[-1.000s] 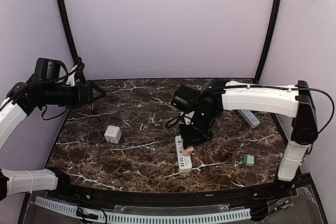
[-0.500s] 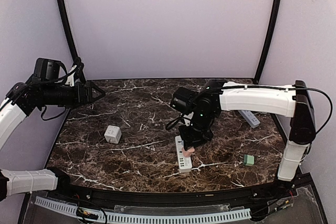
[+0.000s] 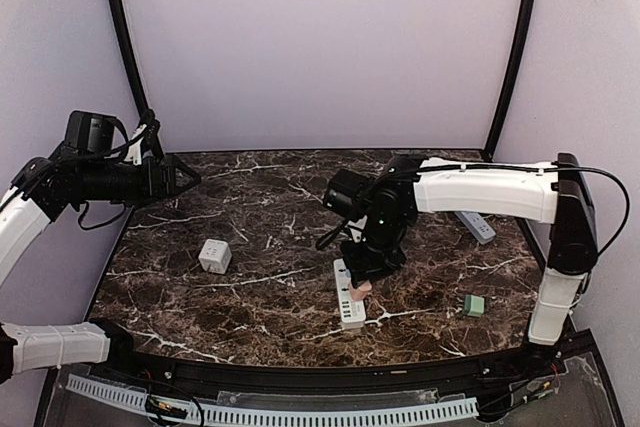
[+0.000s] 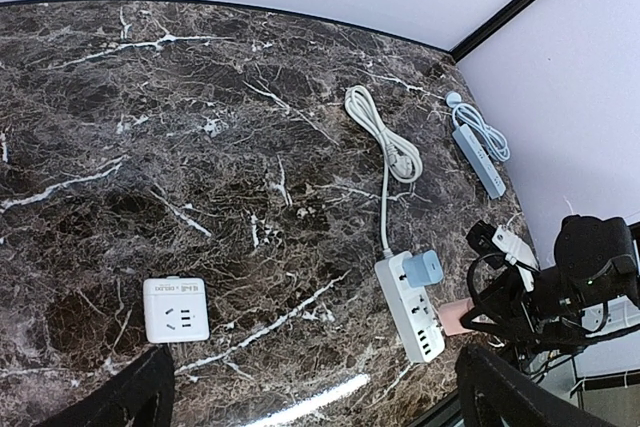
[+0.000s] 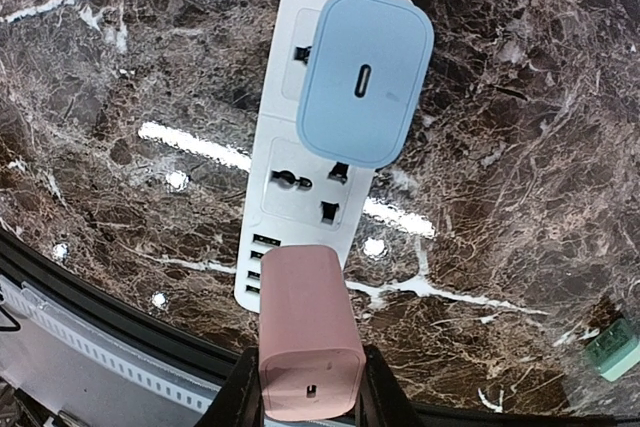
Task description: Insert the plug
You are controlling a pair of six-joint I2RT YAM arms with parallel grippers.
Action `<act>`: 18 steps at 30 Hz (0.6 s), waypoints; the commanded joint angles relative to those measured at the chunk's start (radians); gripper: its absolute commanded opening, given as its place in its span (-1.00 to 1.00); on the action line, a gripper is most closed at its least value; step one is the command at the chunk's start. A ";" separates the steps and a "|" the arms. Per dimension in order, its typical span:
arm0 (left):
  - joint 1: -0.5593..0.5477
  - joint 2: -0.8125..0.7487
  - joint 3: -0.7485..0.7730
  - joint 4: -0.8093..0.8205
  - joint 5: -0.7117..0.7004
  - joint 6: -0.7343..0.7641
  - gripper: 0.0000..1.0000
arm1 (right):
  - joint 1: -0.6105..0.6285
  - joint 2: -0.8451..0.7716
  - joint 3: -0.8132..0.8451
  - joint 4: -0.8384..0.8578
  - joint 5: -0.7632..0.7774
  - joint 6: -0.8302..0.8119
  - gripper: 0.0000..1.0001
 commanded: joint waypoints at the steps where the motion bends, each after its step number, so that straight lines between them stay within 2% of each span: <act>1: 0.006 -0.007 -0.019 -0.025 -0.011 0.009 0.99 | -0.006 0.030 0.034 -0.018 0.033 0.018 -1.00; 18: 0.006 -0.009 -0.033 -0.016 -0.010 0.006 0.99 | -0.023 0.082 0.101 -0.060 0.096 0.012 -1.00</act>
